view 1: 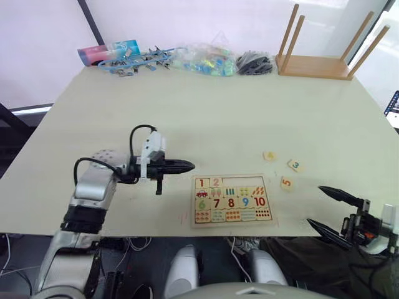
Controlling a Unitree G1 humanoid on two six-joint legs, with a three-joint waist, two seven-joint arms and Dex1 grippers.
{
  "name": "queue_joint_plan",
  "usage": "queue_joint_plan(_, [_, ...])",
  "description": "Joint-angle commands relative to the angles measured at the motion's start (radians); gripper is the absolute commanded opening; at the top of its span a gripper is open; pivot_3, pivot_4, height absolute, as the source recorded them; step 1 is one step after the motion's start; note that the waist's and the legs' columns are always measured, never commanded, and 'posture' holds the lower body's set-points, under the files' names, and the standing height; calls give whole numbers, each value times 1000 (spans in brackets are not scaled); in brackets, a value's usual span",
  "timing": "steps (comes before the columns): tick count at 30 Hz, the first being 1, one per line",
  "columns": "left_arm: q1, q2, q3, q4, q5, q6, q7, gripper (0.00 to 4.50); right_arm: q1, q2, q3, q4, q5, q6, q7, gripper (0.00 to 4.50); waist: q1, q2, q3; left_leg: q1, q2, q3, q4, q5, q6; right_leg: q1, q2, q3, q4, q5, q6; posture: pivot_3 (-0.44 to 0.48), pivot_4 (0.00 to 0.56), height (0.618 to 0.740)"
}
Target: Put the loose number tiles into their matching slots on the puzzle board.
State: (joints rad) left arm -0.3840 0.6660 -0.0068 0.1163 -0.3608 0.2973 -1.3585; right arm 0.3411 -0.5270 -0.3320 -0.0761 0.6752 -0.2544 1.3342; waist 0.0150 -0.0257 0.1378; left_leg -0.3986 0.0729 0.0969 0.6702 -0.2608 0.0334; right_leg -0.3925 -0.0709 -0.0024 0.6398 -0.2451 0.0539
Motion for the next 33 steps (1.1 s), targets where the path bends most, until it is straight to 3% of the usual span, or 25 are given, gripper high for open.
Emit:
queue_joint_plan(1, [86,6,106,-112,-66,17,89,16,-27,0,-32,50,-14,13,-58,4500,-2,0,0,0,0,0,0,0,0,0,0,0,0,0,0,0,150,738])
queue_joint_plan(8, [288,10,258,-195,-116,5,211,16,-45,-25,-57,142,-77,-1,-117,4500,-2,0,0,0,0,0,-1,0,0,0,-1,0,0,0,0,0,150,738])
queue_joint_plan(11, [399,8,337,-216,-119,-30,251,1278,-53,-37,-72,189,-121,-10,-158,4500,-3,0,0,1,0,0,-1,0,0,-1,-1,0,0,0,0,0,150,738])
queue_joint_plan(17, [564,-6,428,-243,-140,-82,288,4242,-81,-62,-95,273,-139,-29,-166,4500,-1,1,0,1,2,1,-1,0,-1,-1,-4,0,0,0,0,0,150,738])
queue_joint_plan(18, [590,-9,445,-244,-143,-94,288,4384,-87,-67,-101,288,-136,-25,-164,4500,-1,1,0,1,2,1,-1,-1,-1,-1,-5,0,0,0,0,0,150,738])
queue_joint_plan(28, [736,-12,514,-228,-177,-174,250,4384,-107,-115,-126,368,-132,-3,-148,4500,-2,1,0,1,1,1,-3,-3,-4,-3,-8,-1,-1,0,0,0,150,738])
queue_joint_plan(33, [747,-11,510,-213,-169,-199,248,4384,-115,-125,-133,392,-123,-4,-119,4500,-1,0,0,0,1,1,-3,-3,-4,-3,-8,-1,-2,0,0,0,150,738])
